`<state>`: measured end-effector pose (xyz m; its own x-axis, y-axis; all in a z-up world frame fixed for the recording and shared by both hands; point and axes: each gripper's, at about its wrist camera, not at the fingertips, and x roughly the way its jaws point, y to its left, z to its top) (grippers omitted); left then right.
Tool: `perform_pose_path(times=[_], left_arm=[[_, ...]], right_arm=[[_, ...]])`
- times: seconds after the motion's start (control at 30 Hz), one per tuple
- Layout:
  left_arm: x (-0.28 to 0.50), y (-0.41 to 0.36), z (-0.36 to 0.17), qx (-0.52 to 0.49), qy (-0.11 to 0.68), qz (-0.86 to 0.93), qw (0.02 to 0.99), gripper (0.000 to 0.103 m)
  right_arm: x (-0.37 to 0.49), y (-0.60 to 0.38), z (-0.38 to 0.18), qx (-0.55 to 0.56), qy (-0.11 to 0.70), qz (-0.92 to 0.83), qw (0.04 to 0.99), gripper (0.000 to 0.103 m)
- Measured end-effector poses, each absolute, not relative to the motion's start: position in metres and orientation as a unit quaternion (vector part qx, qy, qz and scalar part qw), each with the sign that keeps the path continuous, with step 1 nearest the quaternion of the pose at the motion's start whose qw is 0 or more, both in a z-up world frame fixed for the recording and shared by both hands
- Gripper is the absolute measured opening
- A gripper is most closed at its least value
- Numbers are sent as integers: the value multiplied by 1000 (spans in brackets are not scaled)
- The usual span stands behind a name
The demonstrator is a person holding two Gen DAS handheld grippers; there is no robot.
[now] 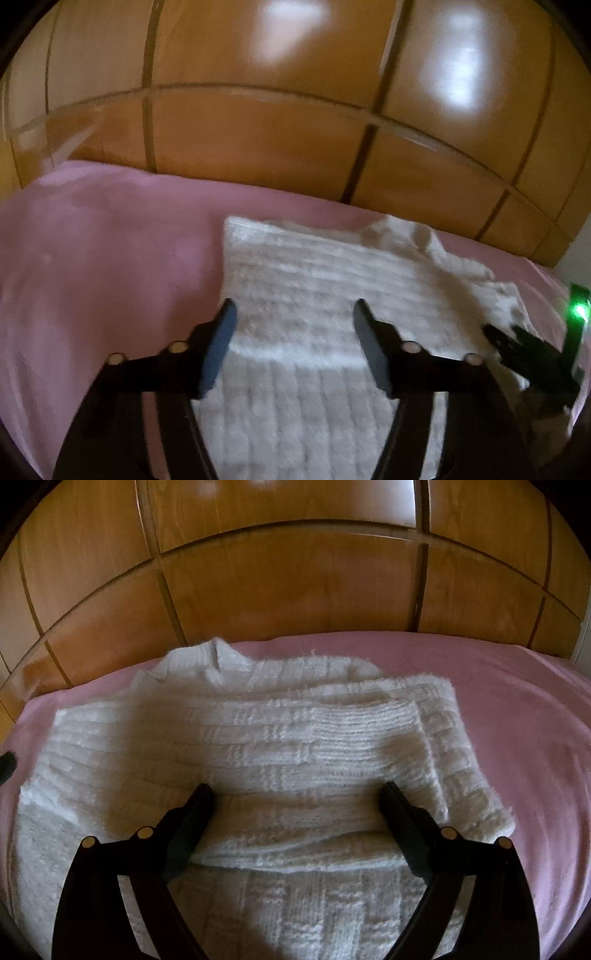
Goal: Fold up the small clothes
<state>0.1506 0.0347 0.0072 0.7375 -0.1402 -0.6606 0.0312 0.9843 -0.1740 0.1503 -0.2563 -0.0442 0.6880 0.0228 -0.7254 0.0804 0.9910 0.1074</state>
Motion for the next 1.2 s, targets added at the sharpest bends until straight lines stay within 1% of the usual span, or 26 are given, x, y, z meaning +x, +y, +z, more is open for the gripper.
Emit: perform_pose_path(times=[0.2, 0.33, 0.6, 0.9, 1.07, 1.1, 1.2], left_arm=[[128, 12, 20, -35, 338, -71, 938, 66], [117, 9, 26, -28, 334, -80, 939, 66], [113, 6, 20, -14, 341, -77, 937, 66], [144, 12, -4, -5, 367, -61, 928, 66], [186, 34, -35, -31, 425, -14, 905, 66], [191, 43, -45, -50, 439, -15, 897, 66], [190, 49, -44, -67, 436, -17, 897, 67]], right_arm=[[151, -256, -45, 62, 395, -17, 916, 91], [152, -256, -45, 60, 395, -18, 917, 91], [151, -255, -45, 60, 395, -19, 916, 92], [153, -254, -47, 62, 397, -17, 915, 94], [154, -255, -47, 66, 397, -13, 915, 95], [154, -255, -47, 67, 397, -12, 915, 95], [155, -254, -47, 64, 398, -14, 915, 95]])
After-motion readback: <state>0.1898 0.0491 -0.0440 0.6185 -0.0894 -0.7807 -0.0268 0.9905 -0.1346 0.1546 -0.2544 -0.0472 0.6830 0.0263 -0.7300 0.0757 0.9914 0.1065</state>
